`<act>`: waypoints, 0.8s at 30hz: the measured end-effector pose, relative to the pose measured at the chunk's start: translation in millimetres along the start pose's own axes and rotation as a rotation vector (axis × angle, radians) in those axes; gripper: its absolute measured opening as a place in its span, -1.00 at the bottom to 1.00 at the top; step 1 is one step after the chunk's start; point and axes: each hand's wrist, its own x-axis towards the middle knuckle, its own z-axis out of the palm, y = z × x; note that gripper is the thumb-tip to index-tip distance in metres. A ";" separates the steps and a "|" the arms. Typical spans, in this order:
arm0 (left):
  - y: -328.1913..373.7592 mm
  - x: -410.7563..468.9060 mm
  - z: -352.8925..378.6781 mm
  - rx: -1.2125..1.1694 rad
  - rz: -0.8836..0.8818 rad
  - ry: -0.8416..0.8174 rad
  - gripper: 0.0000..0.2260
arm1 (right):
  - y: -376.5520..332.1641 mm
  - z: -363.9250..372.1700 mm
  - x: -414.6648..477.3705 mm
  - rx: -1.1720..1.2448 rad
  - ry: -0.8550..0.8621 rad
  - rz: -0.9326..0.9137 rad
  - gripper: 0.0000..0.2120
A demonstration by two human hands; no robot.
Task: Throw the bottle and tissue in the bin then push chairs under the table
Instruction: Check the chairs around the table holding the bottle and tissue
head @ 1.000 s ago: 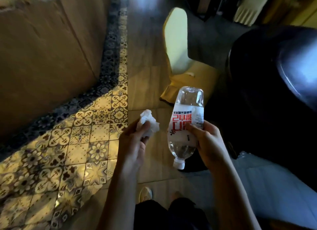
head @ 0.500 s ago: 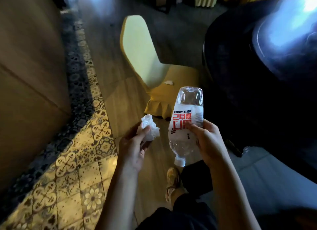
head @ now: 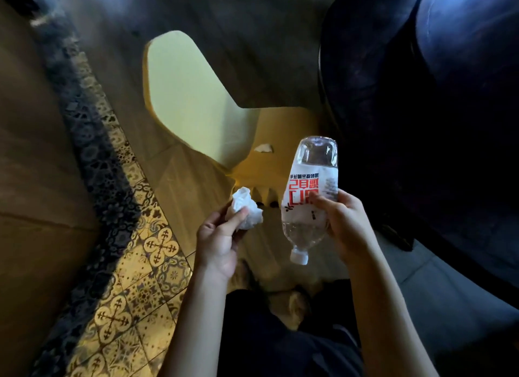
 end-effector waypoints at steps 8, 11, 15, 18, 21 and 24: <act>17.1 187.5 33.7 0.170 -0.243 -0.126 -0.60 | 6.6 48.5 122.7 0.055 0.204 0.112 -0.89; 16.9 274.1 50.7 0.302 -0.303 -0.177 -0.61 | 12.1 67.8 176.4 0.089 0.304 0.182 -0.88; 1.4 390.6 76.3 0.513 -0.333 -0.217 -0.68 | 30.5 80.6 252.1 0.134 0.423 0.281 -0.89; -35.8 468.6 92.6 0.776 -0.319 -0.270 -0.71 | 52.8 82.7 306.1 0.154 0.485 0.327 -0.89; -65.7 524.6 104.0 1.080 -0.204 -0.375 -0.70 | 76.9 84.9 348.5 0.196 0.516 0.366 -0.86; -88.9 564.8 109.7 1.158 -0.112 -0.447 -0.51 | 100.6 87.4 380.0 0.202 0.508 0.378 -0.86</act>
